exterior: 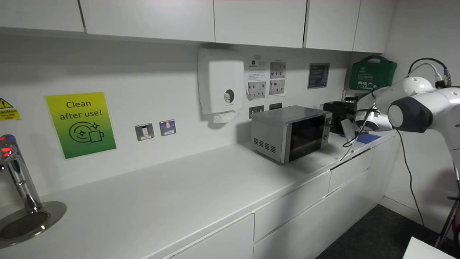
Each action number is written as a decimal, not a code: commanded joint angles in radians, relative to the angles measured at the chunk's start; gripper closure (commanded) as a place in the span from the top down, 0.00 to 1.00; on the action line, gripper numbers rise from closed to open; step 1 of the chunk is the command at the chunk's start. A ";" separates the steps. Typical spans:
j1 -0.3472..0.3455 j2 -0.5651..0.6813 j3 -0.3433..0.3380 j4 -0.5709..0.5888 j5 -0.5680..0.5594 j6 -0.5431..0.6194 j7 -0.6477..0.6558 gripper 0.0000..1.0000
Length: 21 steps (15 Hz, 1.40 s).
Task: Press the top buttons of the microwave
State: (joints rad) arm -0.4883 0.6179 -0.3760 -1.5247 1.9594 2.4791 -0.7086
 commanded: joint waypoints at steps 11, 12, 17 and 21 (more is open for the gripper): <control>0.005 -0.011 0.010 -0.002 0.016 0.010 -0.018 0.00; 0.006 -0.015 0.010 -0.009 0.015 0.007 -0.023 0.00; 0.014 -0.033 0.011 -0.048 0.011 -0.005 -0.058 0.00; 0.014 -0.050 0.011 -0.071 0.021 -0.024 -0.096 0.00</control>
State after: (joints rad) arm -0.4753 0.6172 -0.3725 -1.5483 1.9588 2.4803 -0.7479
